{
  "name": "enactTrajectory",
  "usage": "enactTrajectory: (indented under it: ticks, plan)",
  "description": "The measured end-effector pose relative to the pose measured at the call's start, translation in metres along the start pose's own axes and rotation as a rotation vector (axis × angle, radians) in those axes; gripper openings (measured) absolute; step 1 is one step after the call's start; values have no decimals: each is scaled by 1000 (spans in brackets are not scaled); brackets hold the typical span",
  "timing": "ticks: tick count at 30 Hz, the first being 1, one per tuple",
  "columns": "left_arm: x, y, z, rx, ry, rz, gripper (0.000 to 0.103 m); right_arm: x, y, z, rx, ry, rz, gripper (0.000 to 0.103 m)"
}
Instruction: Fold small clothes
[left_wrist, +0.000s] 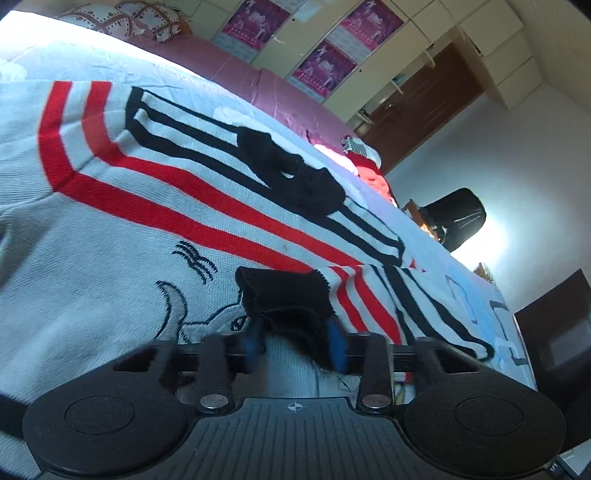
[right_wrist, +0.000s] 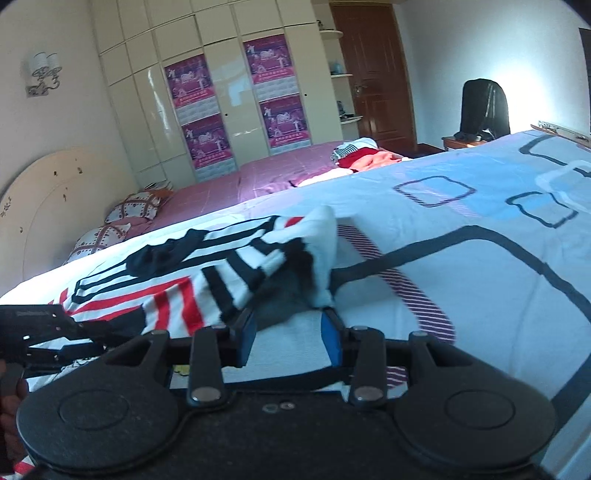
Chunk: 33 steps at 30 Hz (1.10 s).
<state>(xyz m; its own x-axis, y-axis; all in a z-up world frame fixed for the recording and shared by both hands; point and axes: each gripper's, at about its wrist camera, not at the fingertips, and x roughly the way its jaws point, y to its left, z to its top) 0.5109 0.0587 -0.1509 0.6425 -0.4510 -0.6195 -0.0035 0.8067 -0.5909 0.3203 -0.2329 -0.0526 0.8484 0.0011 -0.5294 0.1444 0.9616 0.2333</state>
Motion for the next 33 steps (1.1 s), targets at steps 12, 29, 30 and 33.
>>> enactTrajectory:
  ticks: [12, 29, 30, 33]
  plan:
    - [-47, -23, 33, 257, -266, 89, 4, 16, -22, 11, 61, 21, 24, 40]
    - [-34, 30, 20, 169, -200, 146, 4, 113, -62, 14, 543, 202, 232, 11]
    - [-38, 28, 19, 178, -225, 138, 4, 111, -59, 16, 513, 179, 215, 10]
    - [-46, 24, 16, 214, -298, 172, 4, 99, -45, 18, 395, 123, 199, 10]
